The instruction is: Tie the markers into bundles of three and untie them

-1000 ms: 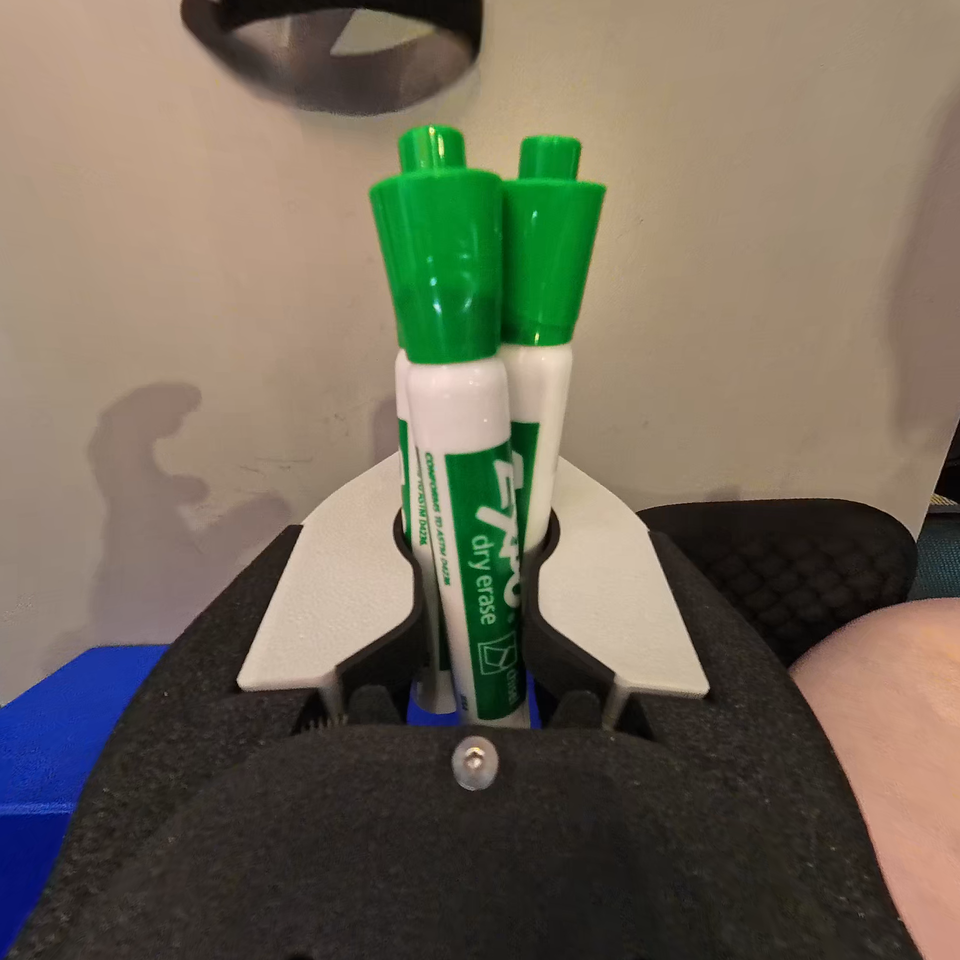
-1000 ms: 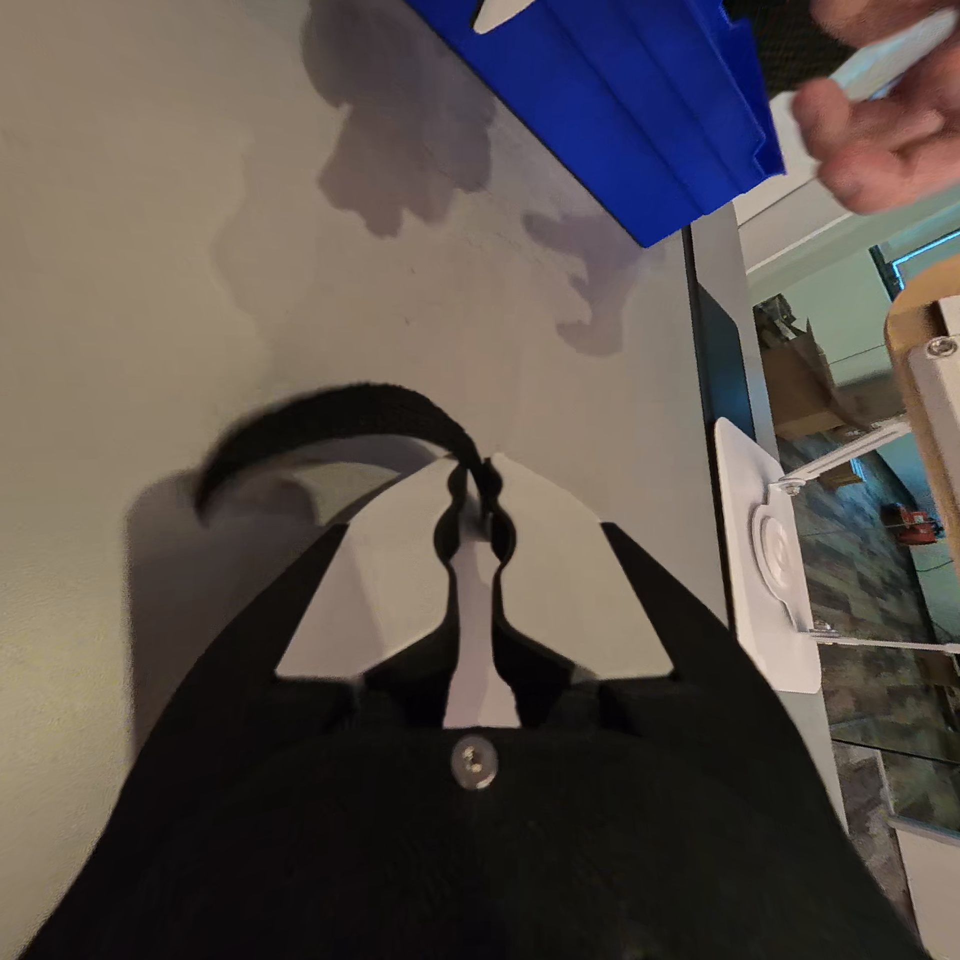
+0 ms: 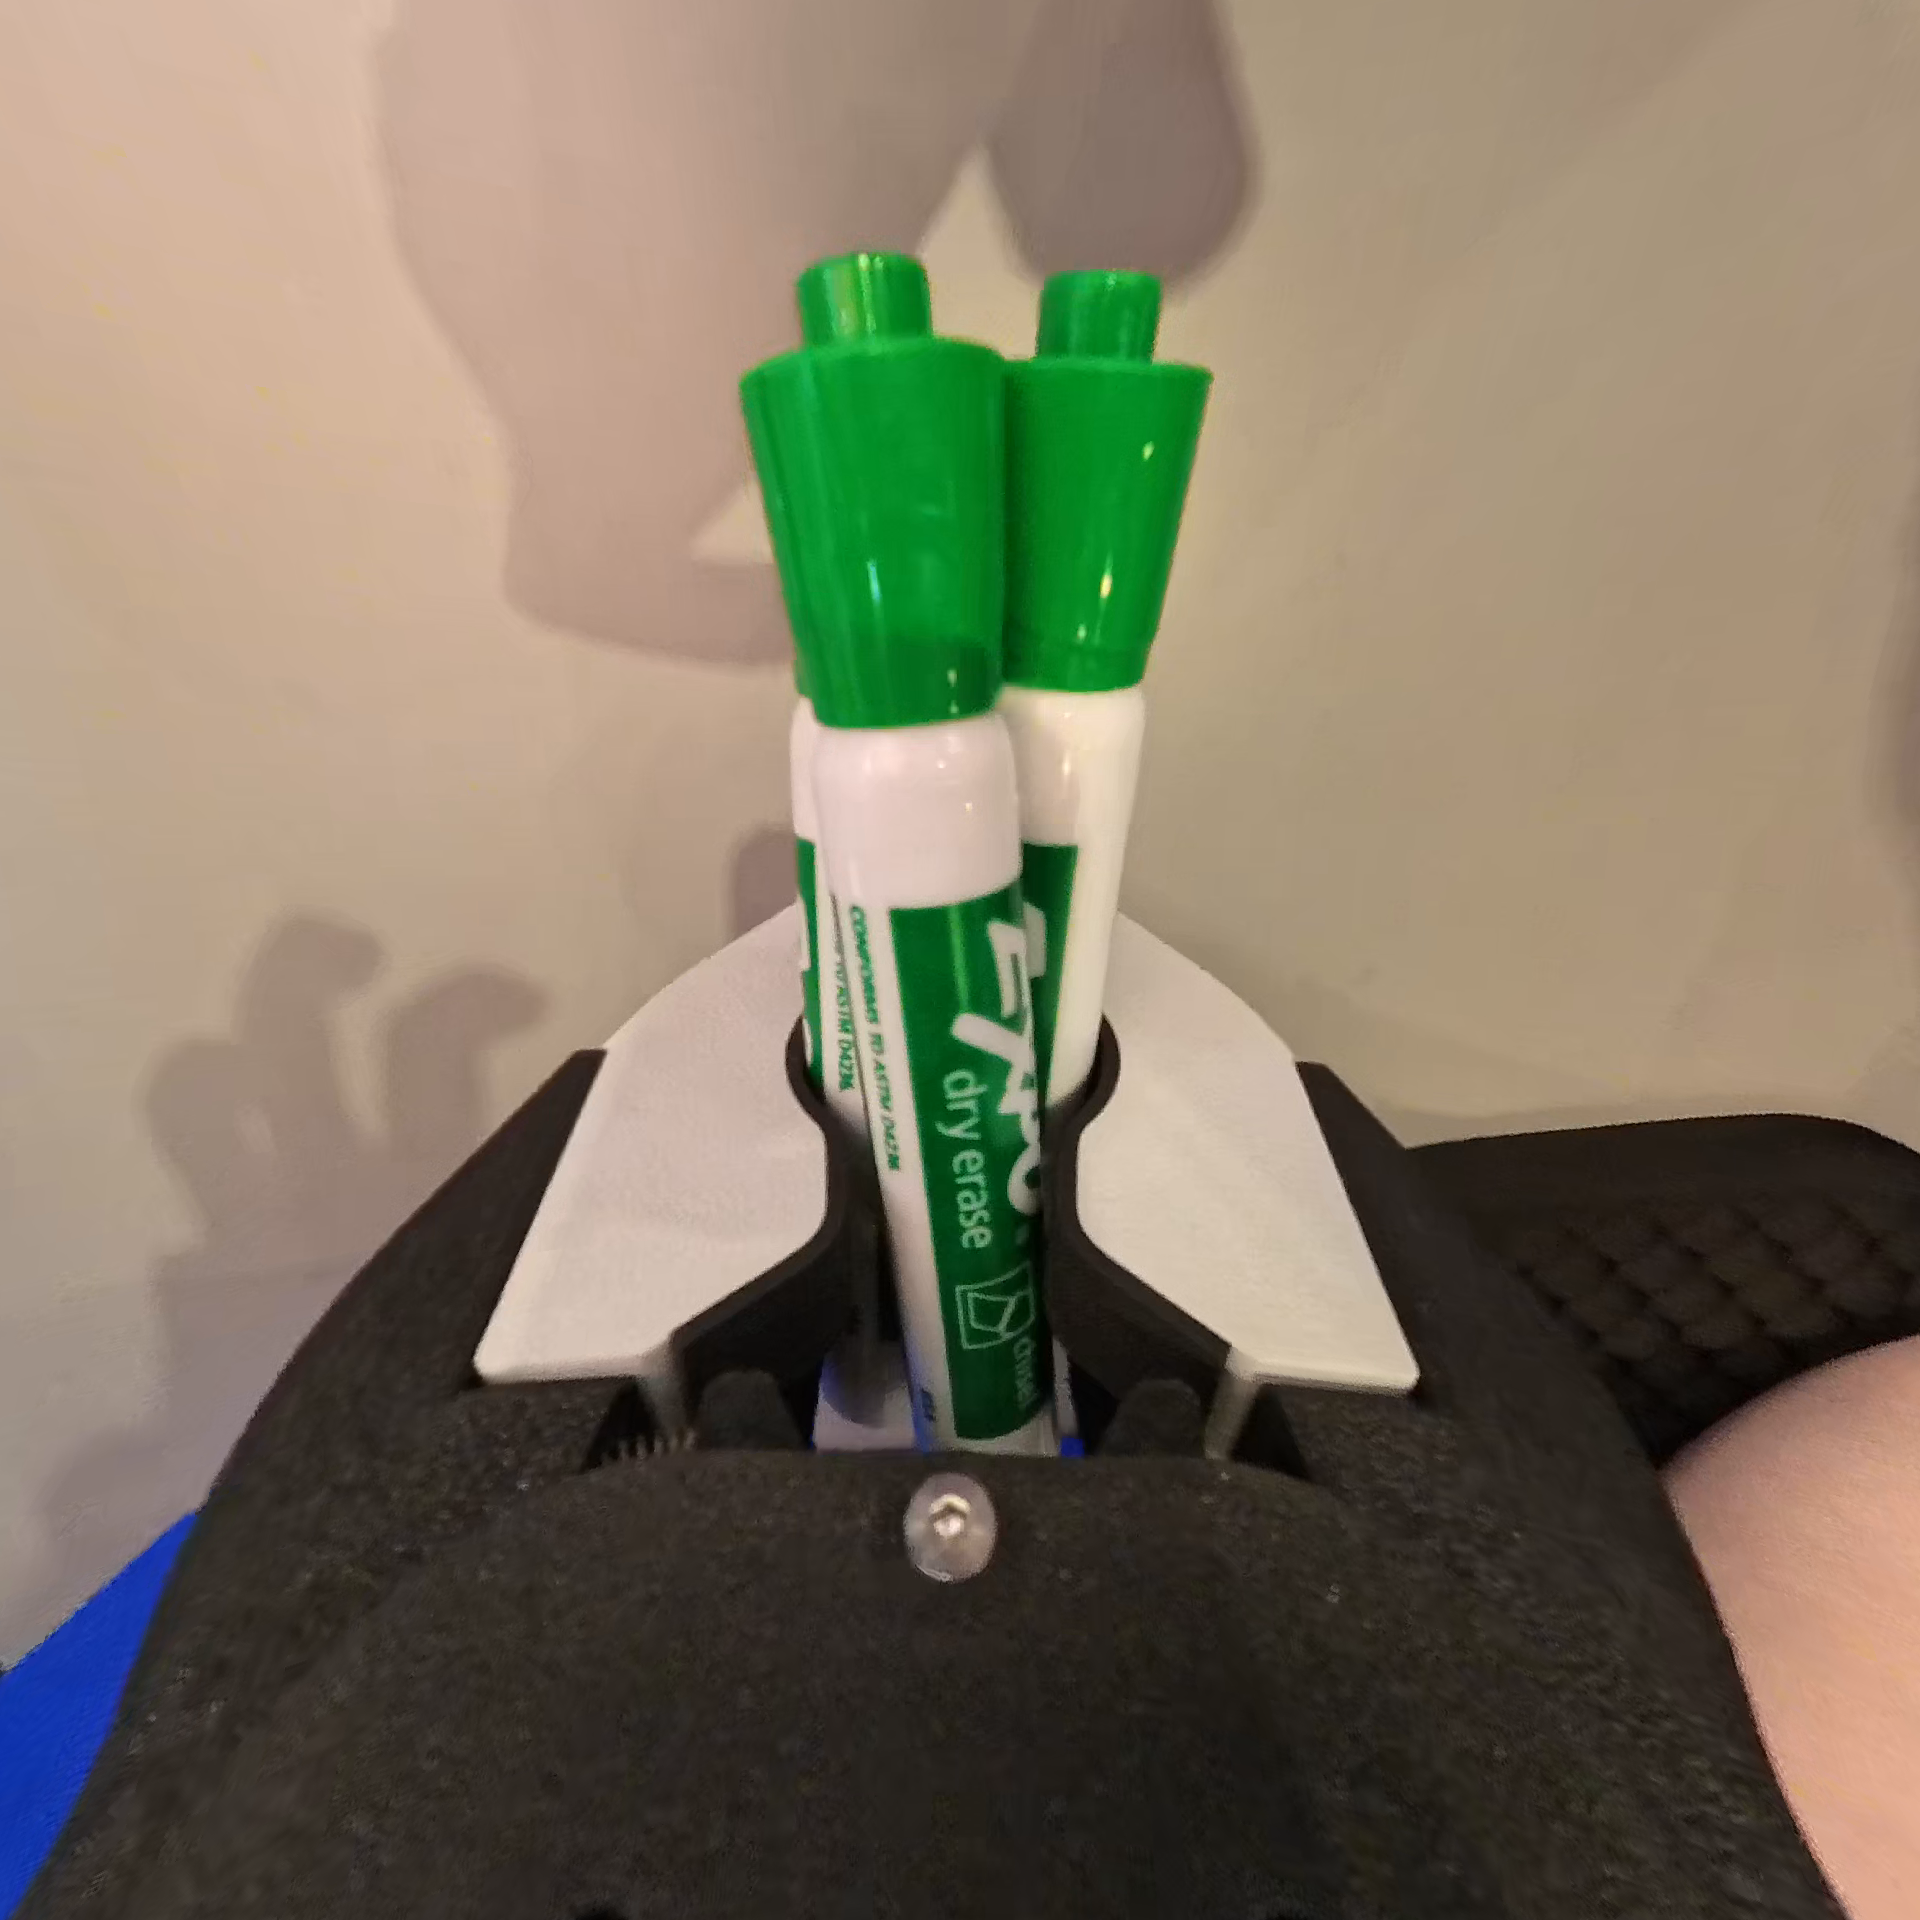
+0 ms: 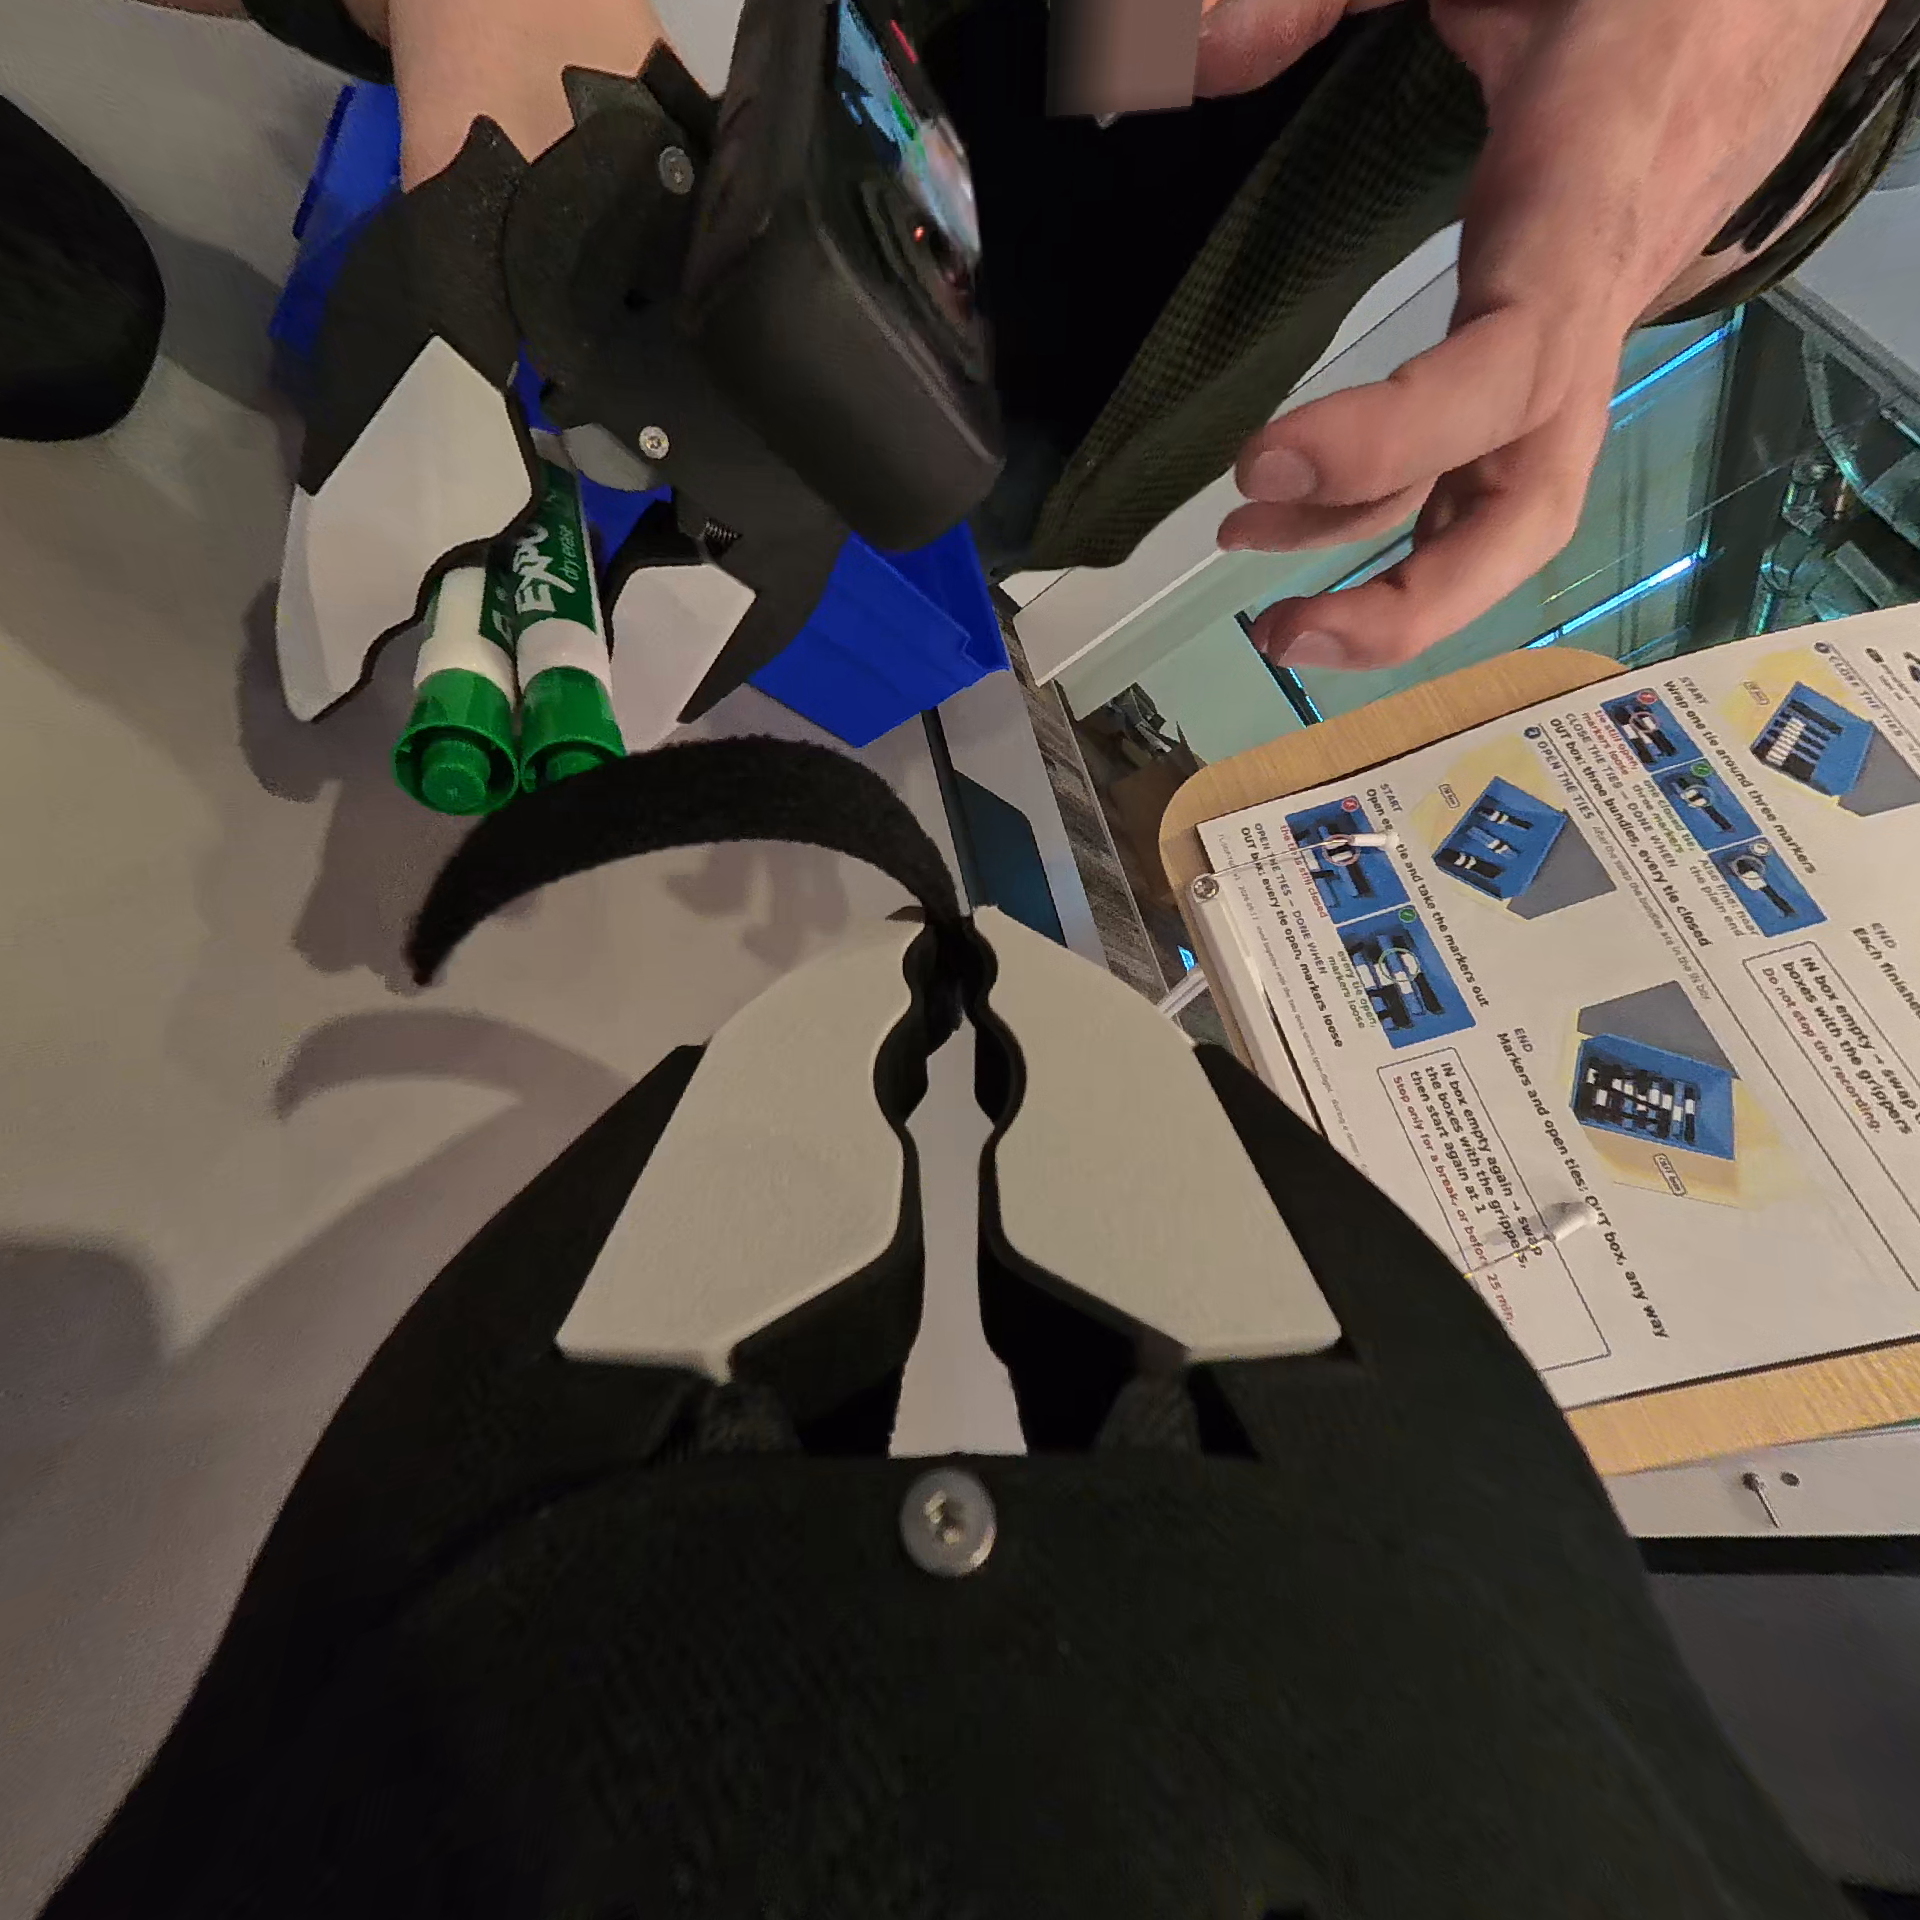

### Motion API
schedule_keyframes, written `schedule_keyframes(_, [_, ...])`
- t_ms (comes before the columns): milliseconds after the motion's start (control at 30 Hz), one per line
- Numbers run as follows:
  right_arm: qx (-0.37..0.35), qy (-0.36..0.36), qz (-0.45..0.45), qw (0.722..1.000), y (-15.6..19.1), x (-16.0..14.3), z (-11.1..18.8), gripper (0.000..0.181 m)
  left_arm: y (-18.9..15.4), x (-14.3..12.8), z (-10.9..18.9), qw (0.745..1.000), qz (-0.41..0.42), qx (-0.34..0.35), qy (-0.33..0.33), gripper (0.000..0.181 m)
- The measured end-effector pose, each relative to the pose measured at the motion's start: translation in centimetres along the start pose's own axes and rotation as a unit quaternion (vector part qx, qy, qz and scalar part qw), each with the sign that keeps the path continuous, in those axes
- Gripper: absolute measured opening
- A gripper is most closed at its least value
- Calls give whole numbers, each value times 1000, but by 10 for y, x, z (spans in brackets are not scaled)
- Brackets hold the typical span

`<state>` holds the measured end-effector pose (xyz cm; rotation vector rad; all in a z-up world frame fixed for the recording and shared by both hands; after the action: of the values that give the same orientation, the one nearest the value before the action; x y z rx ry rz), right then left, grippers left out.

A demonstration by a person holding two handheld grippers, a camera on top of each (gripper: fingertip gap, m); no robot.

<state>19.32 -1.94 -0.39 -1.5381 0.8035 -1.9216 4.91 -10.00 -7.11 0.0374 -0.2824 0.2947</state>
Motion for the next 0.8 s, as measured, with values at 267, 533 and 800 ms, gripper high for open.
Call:
schedule_keyframes(267, [-24, 5, -9, 1000, -26, -6, 22, 4, 8, 14, -2, 995, -3, -10, -95, 41])
schedule_keyframes(533, [-56, 3, -26, 998, -48, -12, 43, 4, 14, 13, 1, 993, 15, -1, -121, 41])
schedule_keyframes(800, [-51, 11, -18, 998, -46, -12, 41, 4, 14, 8, 5, 993, 20, 4, -114, 42])
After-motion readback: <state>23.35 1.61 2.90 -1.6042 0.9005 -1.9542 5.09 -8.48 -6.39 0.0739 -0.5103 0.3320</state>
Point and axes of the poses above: each gripper's, where its closed fingertips meet, z back along the fingers, x out of its top, y = z × x across the jaws, the point moved 7 cm from there along z, back along the fingers, and after that the axes turned 2 degrees about -z, right-handed, at the moved point
